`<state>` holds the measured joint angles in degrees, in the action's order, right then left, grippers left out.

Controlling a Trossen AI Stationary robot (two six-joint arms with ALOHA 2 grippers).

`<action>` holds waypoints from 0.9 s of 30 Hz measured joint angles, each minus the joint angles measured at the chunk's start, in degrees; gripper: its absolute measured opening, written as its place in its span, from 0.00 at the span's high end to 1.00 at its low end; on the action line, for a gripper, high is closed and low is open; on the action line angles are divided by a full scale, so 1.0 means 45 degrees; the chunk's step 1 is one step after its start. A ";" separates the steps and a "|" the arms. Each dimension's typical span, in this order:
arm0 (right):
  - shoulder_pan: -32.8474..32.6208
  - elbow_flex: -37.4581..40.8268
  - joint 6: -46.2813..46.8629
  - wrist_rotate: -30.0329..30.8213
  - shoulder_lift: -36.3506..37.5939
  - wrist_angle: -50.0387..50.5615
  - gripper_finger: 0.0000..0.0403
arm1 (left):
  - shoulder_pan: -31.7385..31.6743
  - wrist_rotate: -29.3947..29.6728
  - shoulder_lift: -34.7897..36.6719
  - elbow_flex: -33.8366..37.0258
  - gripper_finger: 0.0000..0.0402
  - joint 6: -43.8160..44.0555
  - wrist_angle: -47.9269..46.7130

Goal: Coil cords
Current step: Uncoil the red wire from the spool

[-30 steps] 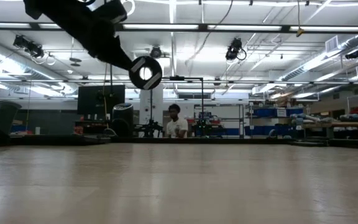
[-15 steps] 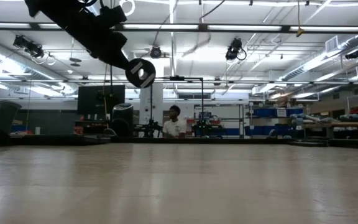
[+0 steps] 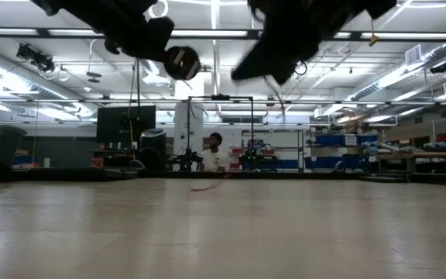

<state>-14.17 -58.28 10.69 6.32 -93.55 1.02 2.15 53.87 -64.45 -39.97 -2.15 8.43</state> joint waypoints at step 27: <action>0.0473 0.0000 0.0044 0.3617 0.2900 0.3052 0.82 | 0.0753 -0.6998 -0.0015 0.0005 1.00 -0.0641 0.2392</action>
<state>-12.04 -58.28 10.89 22.60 -80.50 14.76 5.54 22.38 -64.51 -39.94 -5.04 19.19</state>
